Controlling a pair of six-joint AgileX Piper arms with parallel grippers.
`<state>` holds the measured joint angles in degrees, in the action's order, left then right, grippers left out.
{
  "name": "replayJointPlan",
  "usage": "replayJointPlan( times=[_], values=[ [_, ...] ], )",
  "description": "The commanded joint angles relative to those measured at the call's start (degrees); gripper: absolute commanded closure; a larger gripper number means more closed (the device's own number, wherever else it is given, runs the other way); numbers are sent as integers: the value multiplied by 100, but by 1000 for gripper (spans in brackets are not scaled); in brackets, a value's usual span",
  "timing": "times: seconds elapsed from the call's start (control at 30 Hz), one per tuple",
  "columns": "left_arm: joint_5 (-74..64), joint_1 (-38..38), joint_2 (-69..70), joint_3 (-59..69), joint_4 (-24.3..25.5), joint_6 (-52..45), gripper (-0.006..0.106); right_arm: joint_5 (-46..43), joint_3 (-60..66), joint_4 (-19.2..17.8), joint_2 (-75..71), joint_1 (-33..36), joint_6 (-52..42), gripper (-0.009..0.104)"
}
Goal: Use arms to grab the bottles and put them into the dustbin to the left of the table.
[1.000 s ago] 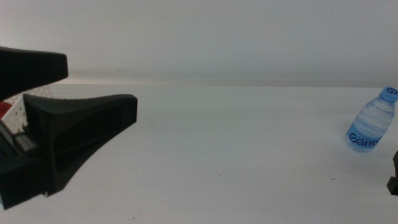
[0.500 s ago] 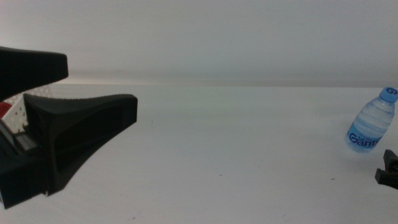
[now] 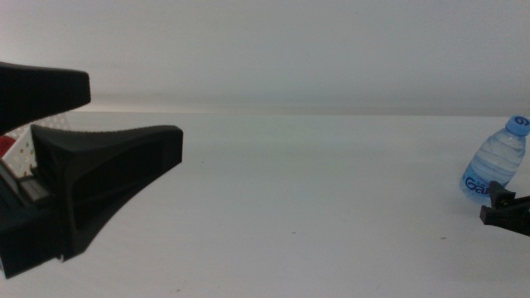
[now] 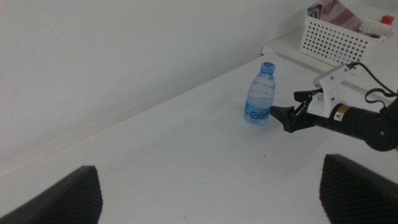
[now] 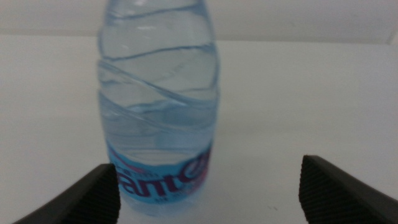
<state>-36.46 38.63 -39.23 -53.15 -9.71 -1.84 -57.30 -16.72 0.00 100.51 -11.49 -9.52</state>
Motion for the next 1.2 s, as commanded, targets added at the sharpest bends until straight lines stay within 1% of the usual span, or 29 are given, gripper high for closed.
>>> replayJointPlan(
  times=[0.0,0.37,0.47,0.77,0.97,1.03,1.17],
  values=[
    [105,42,21,32,-22,33,7,-37,-74,-108,74,-34,-83,18],
    [105,42,21,32,-15,-2,7,-29,-285,-172,335,224,-59,18],
    [105,42,21,32,-15,-2,7,-29,-350,-60,405,298,-59,18],
    [105,42,21,32,-15,-2,7,-42,-383,84,408,308,-72,18],
    [105,42,21,32,-15,-7,7,13,-642,84,442,308,-82,18],
    [105,42,21,32,-15,-19,7,41,-724,0,501,308,-82,18],
    [105,42,21,32,-15,-19,7,64,-845,0,644,308,-60,18]
  ],
)
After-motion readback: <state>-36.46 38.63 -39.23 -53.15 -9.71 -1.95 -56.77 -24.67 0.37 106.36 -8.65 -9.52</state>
